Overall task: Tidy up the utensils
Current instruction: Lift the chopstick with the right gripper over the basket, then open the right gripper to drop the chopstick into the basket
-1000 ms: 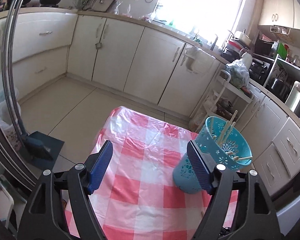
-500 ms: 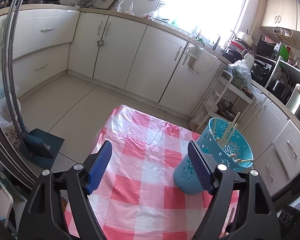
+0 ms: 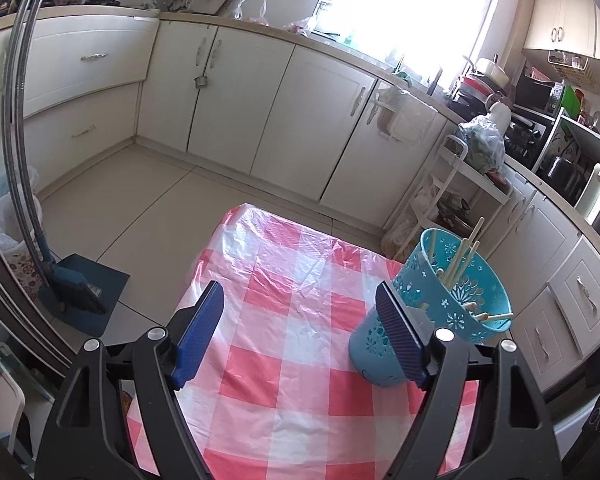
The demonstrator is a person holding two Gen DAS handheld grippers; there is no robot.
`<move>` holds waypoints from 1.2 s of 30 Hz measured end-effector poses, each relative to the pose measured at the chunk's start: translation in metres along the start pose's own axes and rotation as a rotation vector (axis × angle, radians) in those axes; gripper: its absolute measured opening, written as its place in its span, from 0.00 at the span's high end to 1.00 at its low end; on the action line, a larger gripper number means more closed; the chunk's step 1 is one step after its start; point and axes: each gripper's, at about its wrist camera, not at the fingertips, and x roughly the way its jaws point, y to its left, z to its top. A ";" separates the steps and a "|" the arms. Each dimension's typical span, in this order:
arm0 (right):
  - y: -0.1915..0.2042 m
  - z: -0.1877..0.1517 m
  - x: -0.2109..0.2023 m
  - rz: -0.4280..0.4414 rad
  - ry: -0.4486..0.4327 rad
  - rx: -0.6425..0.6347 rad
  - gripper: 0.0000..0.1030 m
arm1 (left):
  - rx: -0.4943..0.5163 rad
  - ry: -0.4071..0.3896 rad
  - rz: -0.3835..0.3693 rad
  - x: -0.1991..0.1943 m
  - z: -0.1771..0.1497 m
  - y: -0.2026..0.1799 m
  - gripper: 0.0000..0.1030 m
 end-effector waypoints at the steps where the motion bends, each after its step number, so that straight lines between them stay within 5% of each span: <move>1: 0.005 0.004 -0.004 0.010 -0.014 -0.009 0.95 | 0.000 -0.001 0.000 0.000 0.000 0.000 0.28; 25: 0.060 0.124 -0.043 0.034 -0.224 -0.190 0.95 | -0.028 -0.001 -0.016 0.000 -0.004 0.001 0.27; 30: 0.071 0.158 -0.035 -0.014 -0.297 -0.265 0.95 | -0.027 -0.001 -0.016 0.000 -0.004 0.001 0.27; 36: 0.051 0.161 0.009 -0.109 -0.263 -0.282 0.95 | -0.032 -0.009 -0.016 -0.002 -0.004 0.000 0.27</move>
